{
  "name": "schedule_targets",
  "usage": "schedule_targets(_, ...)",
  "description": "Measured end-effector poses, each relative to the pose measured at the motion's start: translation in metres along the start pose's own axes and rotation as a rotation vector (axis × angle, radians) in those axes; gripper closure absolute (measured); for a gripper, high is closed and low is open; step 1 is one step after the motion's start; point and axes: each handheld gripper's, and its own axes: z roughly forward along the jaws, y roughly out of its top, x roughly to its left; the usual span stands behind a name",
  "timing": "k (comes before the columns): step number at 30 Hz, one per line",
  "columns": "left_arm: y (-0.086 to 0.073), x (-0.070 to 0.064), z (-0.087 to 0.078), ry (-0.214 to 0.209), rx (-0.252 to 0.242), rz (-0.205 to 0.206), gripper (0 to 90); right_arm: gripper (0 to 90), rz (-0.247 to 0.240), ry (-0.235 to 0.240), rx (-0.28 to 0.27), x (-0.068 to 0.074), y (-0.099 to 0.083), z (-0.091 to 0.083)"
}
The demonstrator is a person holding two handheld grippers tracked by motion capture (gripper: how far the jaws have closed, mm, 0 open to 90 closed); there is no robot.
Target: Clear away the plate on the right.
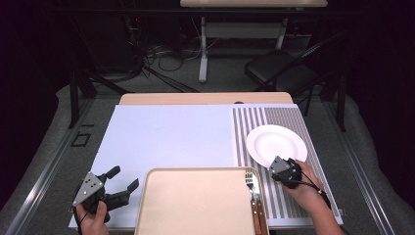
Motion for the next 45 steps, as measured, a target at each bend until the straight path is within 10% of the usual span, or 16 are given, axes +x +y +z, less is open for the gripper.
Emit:
schedule_targets(18,0.000,0.000,0.000,0.005,0.001,-0.001,15.6,82.4,-0.134,-0.045,-0.022,0.002,0.009,-0.003)
schedule_targets(29,0.000,0.000,0.000,0.006,0.001,0.001,15.7,82.7,-0.071,-0.020,-0.039,-0.002,0.010,-0.012)
schedule_targets(45,0.001,0.000,-0.003,0.012,-0.004,0.002,15.6,82.6,-0.108,-0.039,-0.082,0.006,0.018,-0.046)
